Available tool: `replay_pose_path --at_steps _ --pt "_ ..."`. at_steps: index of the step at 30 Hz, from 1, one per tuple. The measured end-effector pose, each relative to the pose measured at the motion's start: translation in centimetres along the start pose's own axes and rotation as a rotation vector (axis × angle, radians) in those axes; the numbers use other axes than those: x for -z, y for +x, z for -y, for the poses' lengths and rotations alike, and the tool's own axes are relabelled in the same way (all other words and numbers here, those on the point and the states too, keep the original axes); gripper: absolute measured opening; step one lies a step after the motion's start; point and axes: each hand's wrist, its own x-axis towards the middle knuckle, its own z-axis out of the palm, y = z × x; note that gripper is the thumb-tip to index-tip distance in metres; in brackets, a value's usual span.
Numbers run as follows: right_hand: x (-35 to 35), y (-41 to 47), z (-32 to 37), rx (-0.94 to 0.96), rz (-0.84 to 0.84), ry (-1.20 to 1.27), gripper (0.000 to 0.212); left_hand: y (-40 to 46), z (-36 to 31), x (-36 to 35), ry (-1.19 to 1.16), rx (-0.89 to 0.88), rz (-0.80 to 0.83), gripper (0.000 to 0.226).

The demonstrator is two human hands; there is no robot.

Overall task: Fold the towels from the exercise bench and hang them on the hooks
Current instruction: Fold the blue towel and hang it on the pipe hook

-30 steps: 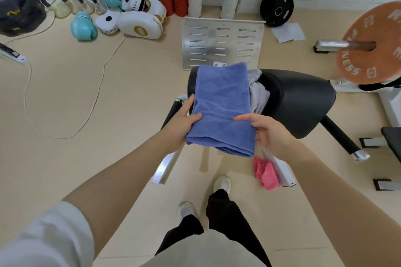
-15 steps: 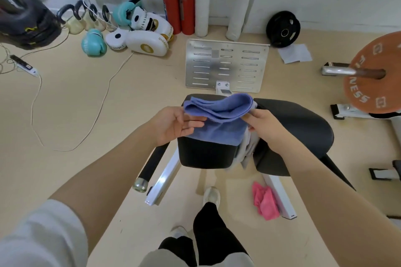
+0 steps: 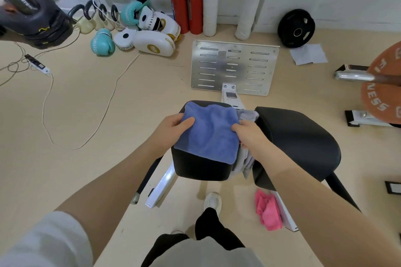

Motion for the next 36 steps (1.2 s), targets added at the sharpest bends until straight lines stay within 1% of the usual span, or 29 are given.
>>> replay_pose_path --at_steps 1,2,4,6,8,9,10,13,15,17,19,20,22,24,26,28,29,30,31,32,33,34,35,36 --pt "0.0 0.1 0.0 -0.019 -0.002 0.03 0.012 -0.4 0.0 -0.1 -0.033 -0.037 0.038 0.025" --pt "-0.1 0.3 0.0 -0.036 -0.002 0.059 0.013 -0.6 0.0 -0.2 -0.016 -0.061 0.067 0.026" --pt "-0.1 0.2 0.1 -0.057 0.014 0.075 0.021 -0.5 0.8 -0.3 0.133 -0.077 0.067 0.035" --pt "-0.3 -0.5 0.1 0.038 0.017 0.021 0.042 -0.1 1.6 -0.3 0.35 -0.064 0.015 0.039" --pt "-0.6 -0.8 -0.1 0.161 -0.017 -0.123 0.061 0.1 2.0 -0.3 0.45 -0.023 -0.017 0.041" --pt "-0.8 -0.9 -0.1 0.197 -0.041 -0.201 0.063 0.2 2.0 -0.4 0.445 0.005 -0.017 0.042" --pt "-0.9 -0.7 0.0 0.218 -0.064 -0.265 0.06 0.3 1.9 -0.6 0.419 0.036 -0.012 0.044" --pt "-0.9 0.3 0.4 0.214 -0.046 -0.325 0.042 0.8 1.5 -1.0 0.362 0.101 0.003 0.05" --pt "-0.5 0.6 0.7 0.231 -0.044 -0.328 0.032 1.3 1.1 -1.0 0.308 0.073 -0.018 0.044" --pt "-0.1 0.7 0.8 0.283 -0.082 -0.276 0.02 1.7 0.8 -1.2 0.152 0.027 -0.07 0.036" --pt "0.3 1.0 1.0 0.299 -0.15 -0.197 0.034 2.0 0.6 -1.4 -0.002 0.005 -0.132 0.032" --pt "0.5 1.2 1.1 0.285 -0.169 -0.151 0.037 2.2 0.6 -1.5 -0.019 0.003 -0.165 0.033" --pt "0.6 1.9 1.4 0.219 -0.165 -0.113 0.037 2.9 1.1 -1.6 0.091 0.009 -0.218 0.038" --pt "0.3 2.7 1.2 0.176 -0.144 -0.2 0.04 3.6 1.6 -1.7 0.286 0.043 -0.236 0.04" --pt "-0.1 3.1 0.7 0.134 -0.148 -0.284 0.045 4.2 1.5 -1.9 0.459 0.084 -0.271 0.04" --pt "-0.3 3.0 0.3 0.093 -0.15 -0.253 0.05 4.4 1.0 -2.2 0.591 0.117 -0.325 0.035" --pt "-0.2 2.8 0.2 0.096 -0.15 -0.201 0.05 4.3 0.7 -2.3 0.672 0.093 -0.353 0.036" --pt "-0.1 2.7 -0.1 0.114 -0.157 -0.14 0.049 4.2 0.6 -2.5 0.781 -0.004 -0.382 0.041" --pt "0.0 2.4 -0.5 0.134 -0.166 -0.071 0.045 4.1 0.5 -2.8 0.889 -0.173 -0.401 0.045" --pt "0.1 2.1 -0.8 0.161 -0.184 -0.015 0.04 4.3 0.5 -3.2 0.946 -0.385 -0.389 0.045" --pt "0.2 1.7 -1.1 0.18 -0.203 0.01 0.036 4.6 0.4 -3.8 0.971 -0.571 -0.328 0.042" --pt "0.3 1.2 -1.5 0.193 -0.209 0.011 0.035 5.0 0.4 -4.3 1.015 -0.688 -0.194 0.043" --pt "0.2 0.8 -1.7 0.194 -0.188 -0.001 0.036 5.3 0.5 -4.9 1.078 -0.716 -0.025 0.046" --pt "0.1 0.6 -2.0 0.194 -0.148 -0.018 0.036 5.5 0.7 -5.5 1.126 -0.661 0.116 0.05"
